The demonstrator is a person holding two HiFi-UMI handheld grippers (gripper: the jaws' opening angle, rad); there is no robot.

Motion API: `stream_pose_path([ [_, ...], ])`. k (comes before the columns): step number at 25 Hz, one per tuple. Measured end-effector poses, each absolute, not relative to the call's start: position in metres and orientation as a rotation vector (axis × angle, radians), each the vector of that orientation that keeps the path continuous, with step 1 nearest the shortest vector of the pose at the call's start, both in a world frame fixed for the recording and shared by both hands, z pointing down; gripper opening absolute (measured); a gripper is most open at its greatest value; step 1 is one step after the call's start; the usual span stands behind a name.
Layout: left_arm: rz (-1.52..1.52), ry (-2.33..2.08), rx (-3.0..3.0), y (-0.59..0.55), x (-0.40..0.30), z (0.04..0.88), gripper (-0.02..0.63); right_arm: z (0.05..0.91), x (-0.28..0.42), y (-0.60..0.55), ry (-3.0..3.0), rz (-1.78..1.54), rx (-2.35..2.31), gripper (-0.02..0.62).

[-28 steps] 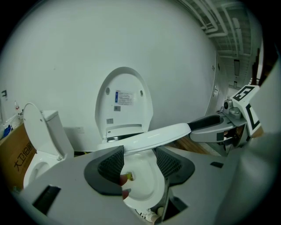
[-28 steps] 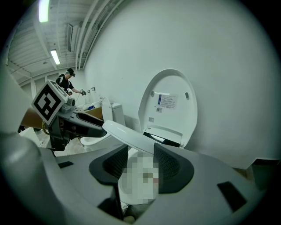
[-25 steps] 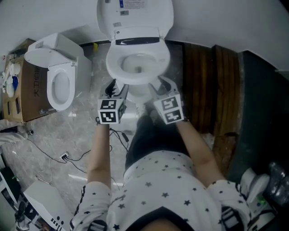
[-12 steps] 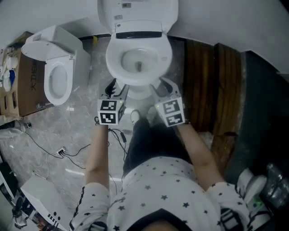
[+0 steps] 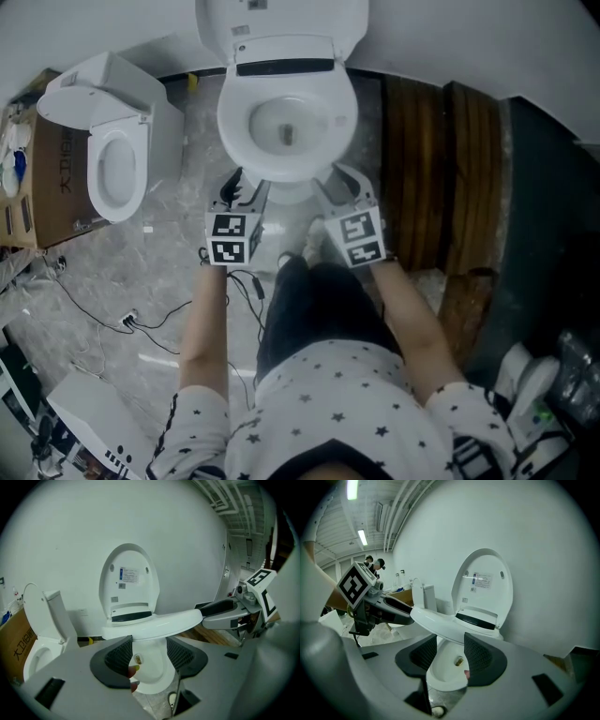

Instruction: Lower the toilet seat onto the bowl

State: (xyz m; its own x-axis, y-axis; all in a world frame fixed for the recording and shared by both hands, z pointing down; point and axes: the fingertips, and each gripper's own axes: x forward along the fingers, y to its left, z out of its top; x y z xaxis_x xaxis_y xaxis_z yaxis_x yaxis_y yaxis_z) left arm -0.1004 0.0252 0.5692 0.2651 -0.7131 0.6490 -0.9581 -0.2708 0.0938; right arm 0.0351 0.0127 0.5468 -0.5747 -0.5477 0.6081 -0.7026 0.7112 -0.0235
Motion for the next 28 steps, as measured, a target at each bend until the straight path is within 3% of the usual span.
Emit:
stream_pose_path([
  [28, 0.693, -1.428, 2.161, 0.057, -0.095, 0.619, 0.233, 0.599, 0.04, 0.045, -2.326, 0.303, 0.96, 0.176],
])
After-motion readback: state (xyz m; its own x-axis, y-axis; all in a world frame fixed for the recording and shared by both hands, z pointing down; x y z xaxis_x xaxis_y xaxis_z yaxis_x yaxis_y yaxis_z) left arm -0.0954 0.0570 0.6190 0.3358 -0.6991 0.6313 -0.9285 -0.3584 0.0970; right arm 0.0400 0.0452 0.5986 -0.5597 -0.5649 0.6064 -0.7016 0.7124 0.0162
